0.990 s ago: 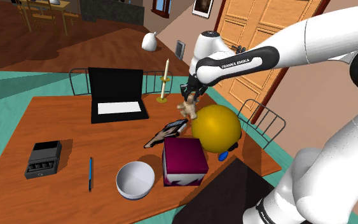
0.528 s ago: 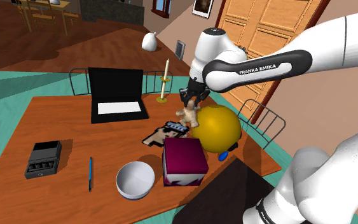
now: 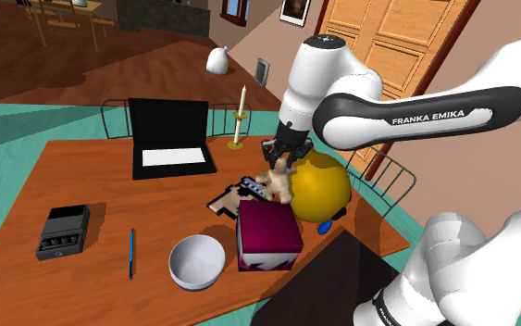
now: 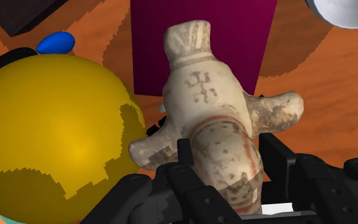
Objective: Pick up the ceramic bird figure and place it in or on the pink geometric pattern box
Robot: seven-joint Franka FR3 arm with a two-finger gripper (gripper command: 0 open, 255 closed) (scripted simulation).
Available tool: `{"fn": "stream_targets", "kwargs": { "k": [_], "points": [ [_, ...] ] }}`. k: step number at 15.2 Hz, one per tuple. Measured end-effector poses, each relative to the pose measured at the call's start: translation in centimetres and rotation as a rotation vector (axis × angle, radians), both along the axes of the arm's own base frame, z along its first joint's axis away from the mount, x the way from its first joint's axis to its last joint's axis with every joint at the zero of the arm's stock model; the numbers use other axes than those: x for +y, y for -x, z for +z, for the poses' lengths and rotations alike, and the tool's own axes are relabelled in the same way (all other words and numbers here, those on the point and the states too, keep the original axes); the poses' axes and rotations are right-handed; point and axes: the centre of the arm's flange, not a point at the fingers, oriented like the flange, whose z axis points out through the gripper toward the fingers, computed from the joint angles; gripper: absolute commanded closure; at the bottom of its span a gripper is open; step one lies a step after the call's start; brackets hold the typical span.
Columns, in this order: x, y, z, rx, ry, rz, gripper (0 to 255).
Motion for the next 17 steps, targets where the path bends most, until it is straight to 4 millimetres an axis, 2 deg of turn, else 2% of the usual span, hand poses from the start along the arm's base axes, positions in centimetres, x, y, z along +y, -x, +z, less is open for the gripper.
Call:
{"fn": "stream_targets", "kwargs": {
  "k": [2,7,17],
  "points": [
    [0.7,0.7,-0.3,0.0,0.001,-0.001,255],
    [1.0,0.9,-2.6,0.001,0.001,-0.001,255],
    [0.8,1.0,-7.9,0.001,0.001,-0.002,255]
  ]
}}
